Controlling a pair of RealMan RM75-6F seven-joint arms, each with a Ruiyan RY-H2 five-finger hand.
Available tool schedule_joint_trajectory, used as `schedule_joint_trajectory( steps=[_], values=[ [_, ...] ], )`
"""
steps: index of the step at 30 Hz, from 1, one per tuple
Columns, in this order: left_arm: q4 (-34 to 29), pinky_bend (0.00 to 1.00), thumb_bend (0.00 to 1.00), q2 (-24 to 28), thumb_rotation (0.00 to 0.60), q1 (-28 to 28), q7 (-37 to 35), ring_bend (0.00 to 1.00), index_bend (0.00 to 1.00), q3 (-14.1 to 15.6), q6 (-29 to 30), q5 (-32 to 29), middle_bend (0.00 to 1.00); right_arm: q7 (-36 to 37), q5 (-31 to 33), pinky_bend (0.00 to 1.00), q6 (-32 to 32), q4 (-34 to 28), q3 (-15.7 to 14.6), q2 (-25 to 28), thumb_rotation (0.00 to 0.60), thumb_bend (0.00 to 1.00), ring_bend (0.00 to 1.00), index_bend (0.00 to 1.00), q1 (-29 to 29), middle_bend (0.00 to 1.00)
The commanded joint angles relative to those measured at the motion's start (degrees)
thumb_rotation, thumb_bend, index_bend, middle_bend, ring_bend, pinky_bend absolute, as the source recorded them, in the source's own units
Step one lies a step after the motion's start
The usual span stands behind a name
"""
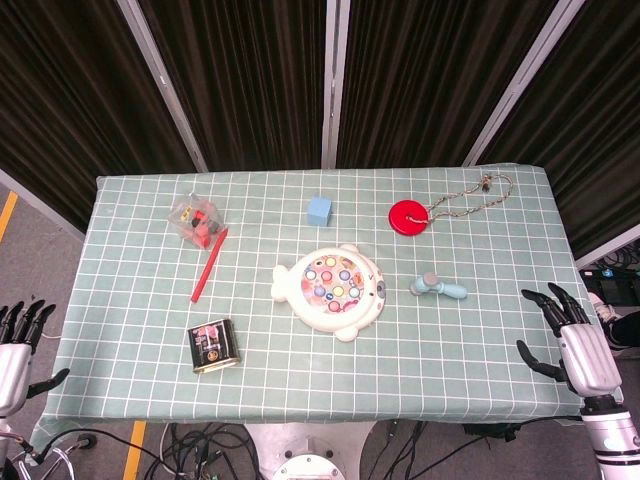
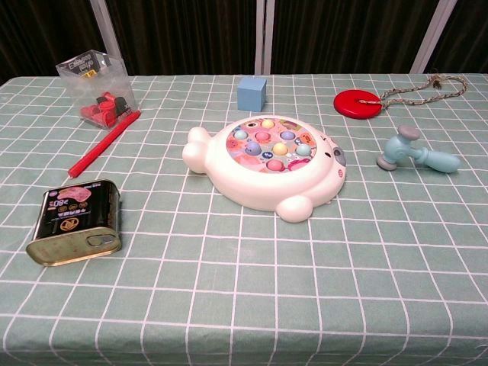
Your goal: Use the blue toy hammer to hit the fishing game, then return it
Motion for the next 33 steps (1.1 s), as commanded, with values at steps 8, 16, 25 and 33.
schedule_joint_trajectory(
  steps=[8,16,25,33],
  values=[
    [-0.32,0.0,0.06,-0.29,0.6,-0.26,0.44,0.0,0.12,0.17,-0.41,0.24,0.08,-0.7,0.01,0.12,-0.83,-0.52,-0.26,0.56,0.6,0.27,0.05,0.14,0.26,0.22],
    [-0.35,0.0,0.06,-0.39,0.6,-0.4,0.26,0.0,0.11,0.07,-0.34,0.36,0.08,-8.83,8.25,0.18,-13.07,-2.71,3.24,0.82,0.6,0.12,0.07,0.14,6.88,0.22],
    [0.2,0.0,0.06,-0.67,0.6,-0.57,-0.02,0.0,0.12,0.2,-1.06,-0.04,0.08,-14.22,17.88,0.23,-28.22,4.07,7.99,-5.74,0.6,0.07,0.1,0.16,18.13,0.27],
    [1.14,0.0,0.06,-1.17,0.6,-1.05,-0.64,0.0,0.12,0.1,-2.29,-0.77,0.08,-17.43,24.74,0.25,-36.2,12.26,9.41,-12.7,0.6,0.13,0.13,0.24,24.37,0.3]
  ],
)
